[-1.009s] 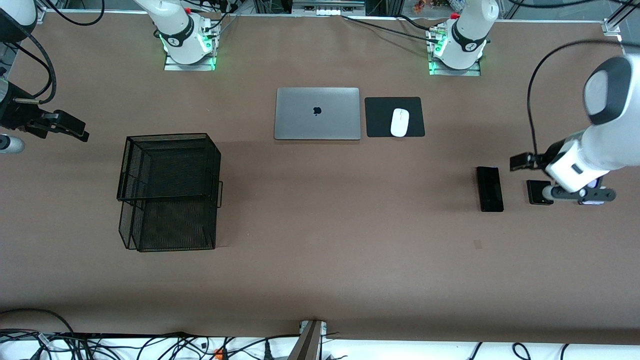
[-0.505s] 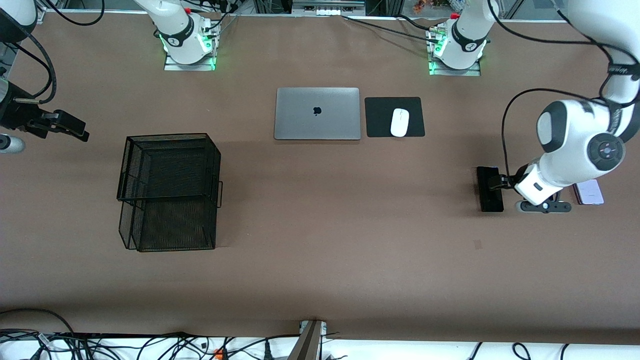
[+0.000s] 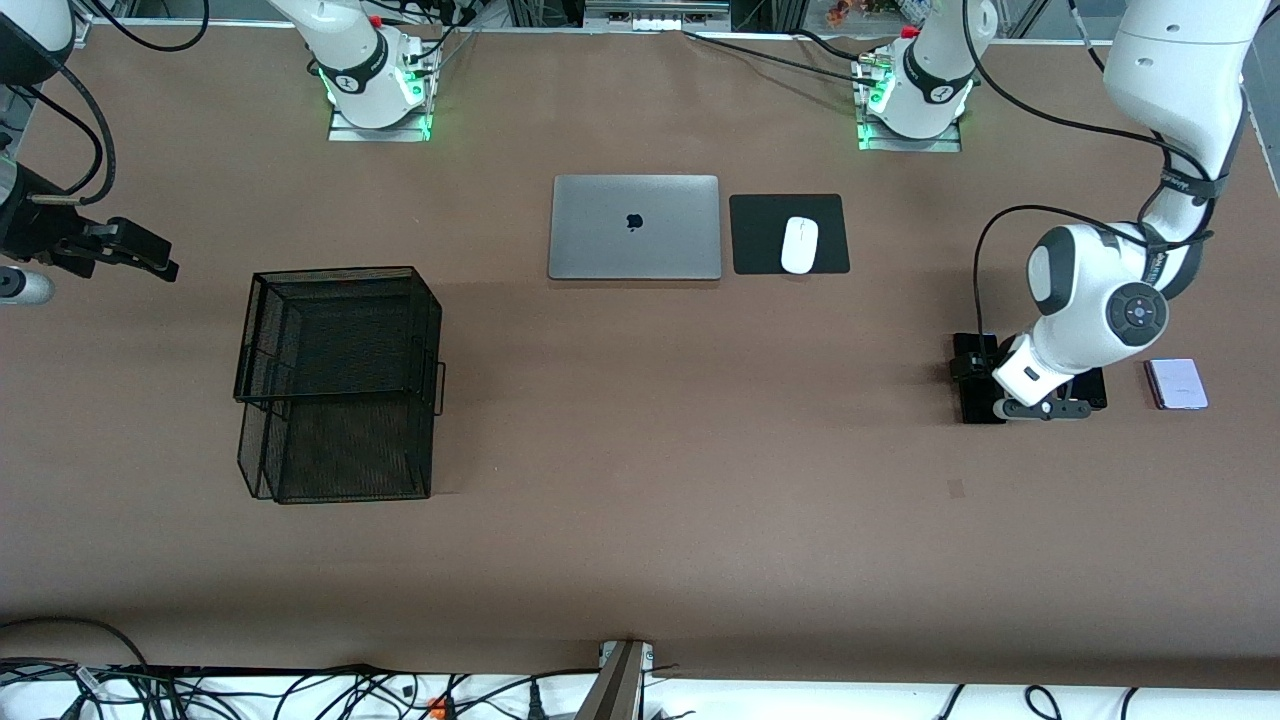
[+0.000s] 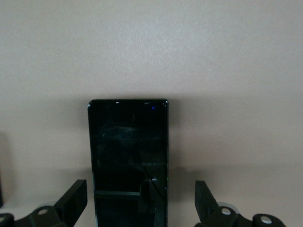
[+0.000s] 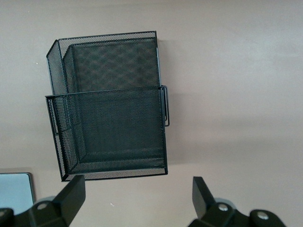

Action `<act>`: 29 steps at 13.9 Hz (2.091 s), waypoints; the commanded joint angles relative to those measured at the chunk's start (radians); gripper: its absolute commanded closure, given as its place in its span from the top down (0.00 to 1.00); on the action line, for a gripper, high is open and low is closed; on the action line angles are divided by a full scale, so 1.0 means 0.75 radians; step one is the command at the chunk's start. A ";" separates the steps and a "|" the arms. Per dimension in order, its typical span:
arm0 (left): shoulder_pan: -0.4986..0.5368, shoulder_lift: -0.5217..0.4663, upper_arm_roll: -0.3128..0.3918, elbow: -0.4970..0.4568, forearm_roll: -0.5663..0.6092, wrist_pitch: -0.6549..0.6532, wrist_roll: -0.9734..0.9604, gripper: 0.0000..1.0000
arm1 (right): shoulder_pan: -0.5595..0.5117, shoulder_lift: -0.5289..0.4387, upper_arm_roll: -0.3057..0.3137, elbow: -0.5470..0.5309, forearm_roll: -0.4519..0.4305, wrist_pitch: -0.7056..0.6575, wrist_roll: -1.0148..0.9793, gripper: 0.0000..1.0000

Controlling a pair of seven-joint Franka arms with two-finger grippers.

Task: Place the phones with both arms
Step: 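Carry the black bar phone with the left gripper toward the laptop front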

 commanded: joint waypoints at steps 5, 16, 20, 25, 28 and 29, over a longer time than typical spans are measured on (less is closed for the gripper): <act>0.034 0.063 -0.001 -0.025 0.041 0.140 0.069 1.00 | 0.006 -0.010 -0.005 -0.004 0.007 -0.012 0.045 1.00; 0.012 -0.043 -0.056 0.167 0.039 -0.194 0.040 0.21 | 0.006 -0.006 -0.005 -0.002 0.009 -0.006 0.043 1.00; -0.067 -0.035 -0.197 0.456 0.029 -0.538 0.018 0.21 | 0.006 -0.004 -0.005 -0.002 0.009 -0.004 0.041 1.00; -0.455 0.022 -0.216 0.591 -0.018 -0.543 -0.429 0.21 | 0.006 -0.004 -0.005 -0.004 0.007 -0.004 0.020 1.00; -0.675 0.163 -0.216 0.770 -0.023 -0.541 -0.712 0.21 | 0.006 -0.002 -0.005 -0.004 0.007 -0.002 0.020 1.00; -0.736 0.224 -0.216 0.826 -0.023 -0.533 -0.775 0.21 | 0.006 -0.002 -0.005 -0.004 0.007 0.000 0.020 1.00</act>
